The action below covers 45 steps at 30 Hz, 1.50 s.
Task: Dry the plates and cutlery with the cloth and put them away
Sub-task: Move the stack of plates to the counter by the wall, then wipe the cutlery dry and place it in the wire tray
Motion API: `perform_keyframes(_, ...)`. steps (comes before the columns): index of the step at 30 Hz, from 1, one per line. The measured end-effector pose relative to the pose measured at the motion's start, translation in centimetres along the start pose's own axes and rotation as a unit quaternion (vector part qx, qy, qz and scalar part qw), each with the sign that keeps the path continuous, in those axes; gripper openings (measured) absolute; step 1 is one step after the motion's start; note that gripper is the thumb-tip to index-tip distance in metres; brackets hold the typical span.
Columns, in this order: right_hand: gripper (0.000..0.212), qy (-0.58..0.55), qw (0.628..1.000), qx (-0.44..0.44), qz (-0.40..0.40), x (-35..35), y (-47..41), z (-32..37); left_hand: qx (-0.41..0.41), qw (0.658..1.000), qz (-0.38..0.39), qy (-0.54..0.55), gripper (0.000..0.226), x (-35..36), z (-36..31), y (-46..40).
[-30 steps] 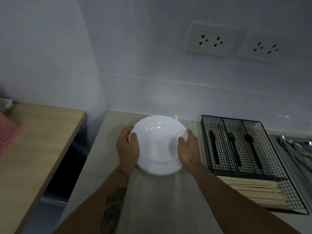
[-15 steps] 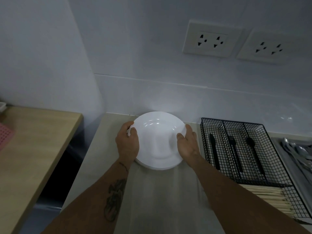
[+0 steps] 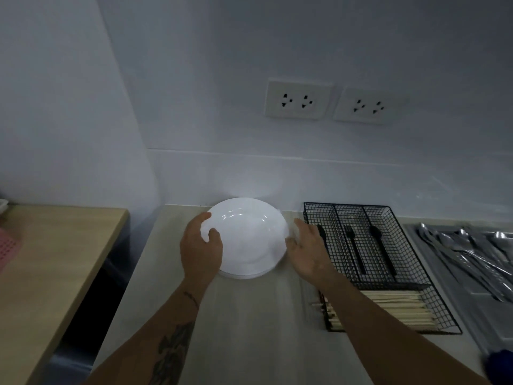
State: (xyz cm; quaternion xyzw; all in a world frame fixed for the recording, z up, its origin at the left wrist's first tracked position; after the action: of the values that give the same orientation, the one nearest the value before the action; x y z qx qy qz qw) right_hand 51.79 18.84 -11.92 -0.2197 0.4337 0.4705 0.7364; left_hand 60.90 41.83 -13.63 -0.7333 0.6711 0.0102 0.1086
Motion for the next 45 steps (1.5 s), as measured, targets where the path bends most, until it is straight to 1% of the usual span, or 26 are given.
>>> perform_keyframes(2,0.049,0.000,1.000,-0.018,-0.021,-1.8,2.2,-1.0,0.017,1.000,0.015,0.018,0.037,0.0,-1.4,2.1)
perform_keyframes(4,0.047,-0.010,0.999,-0.018,-0.042,-3.4,4.7,-2.9,0.027,0.998,0.037,0.037,0.036,0.5,-2.8,4.8)
perform_keyframes(7,0.047,-0.019,0.998,0.003,-0.060,-5.6,9.0,-6.9,0.030,0.993,0.087,0.070,0.036,2.6,-4.4,9.8)
perform_keyframes(10,0.044,-0.017,0.997,0.039,-0.070,-7.7,13.4,-11.8,0.007,0.982,0.152,0.108,0.031,6.1,-5.1,14.8)
perform_keyframes(14,0.045,0.004,0.991,0.093,-0.096,-11.0,18.7,-19.5,0.000,0.968,0.223,0.113,0.029,11.9,-6.0,21.2)
perform_keyframes(17,0.046,0.039,0.984,0.132,-0.109,-13.8,21.7,-24.9,-0.014,0.956,0.267,0.119,0.028,16.0,-7.2,26.1)
perform_keyframes(20,0.044,0.117,0.977,0.140,-0.107,-16.1,23.5,-29.6,-0.026,0.948,0.295,0.114,0.028,20.0,-8.0,30.3)
perform_keyframes(22,0.047,0.164,0.975,0.125,-0.087,-17.1,24.0,-32.4,-0.051,0.948,0.294,0.113,0.029,22.4,-8.0,32.9)
perform_keyframes(25,0.057,0.204,0.974,0.090,-0.029,-17.2,24.0,-36.0,-0.069,0.948,0.293,0.100,0.030,26.0,-8.5,36.6)
perform_keyframes(29,0.065,0.251,0.966,0.014,0.058,-15.5,23.6,-38.6,-0.095,0.956,0.265,0.086,0.031,29.8,-9.0,40.0)
perform_keyframes(31,0.068,0.258,0.963,-0.001,0.078,-14.9,23.6,-38.9,-0.109,0.956,0.265,0.070,0.032,30.4,-9.0,40.8)
perform_keyframes(36,0.069,0.290,0.953,-0.033,0.077,-15.7,23.1,-41.0,-0.128,0.962,0.236,0.038,0.032,31.7,-9.0,42.3)
perform_keyframes(39,0.070,0.297,0.949,-0.043,0.095,-16.5,22.3,-42.0,-0.133,0.965,0.225,0.029,0.034,33.0,-9.0,42.1)
perform_keyframes(43,0.059,0.280,0.954,-0.035,0.097,-18.9,20.8,-43.4,-0.125,0.967,0.220,0.039,0.034,35.4,-9.3,41.7)
perform_keyframes(45,0.057,0.271,0.958,-0.028,0.091,-20.4,20.2,-44.3,-0.123,0.967,0.220,0.045,0.032,36.7,-9.5,41.5)
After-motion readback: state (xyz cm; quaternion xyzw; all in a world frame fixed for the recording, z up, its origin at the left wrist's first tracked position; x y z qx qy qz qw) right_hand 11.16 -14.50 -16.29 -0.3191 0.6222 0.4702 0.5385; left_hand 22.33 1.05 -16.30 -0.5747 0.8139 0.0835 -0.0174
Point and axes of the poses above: each hand's wrist, its own y-axis away from the middle knuckle, its own x-axis out of the palm, z = x × y, the point moved 6 cm from there along -y, towards the middle knuckle, and after that the axes turned 11 degrees about y, right-handed, at the moved point
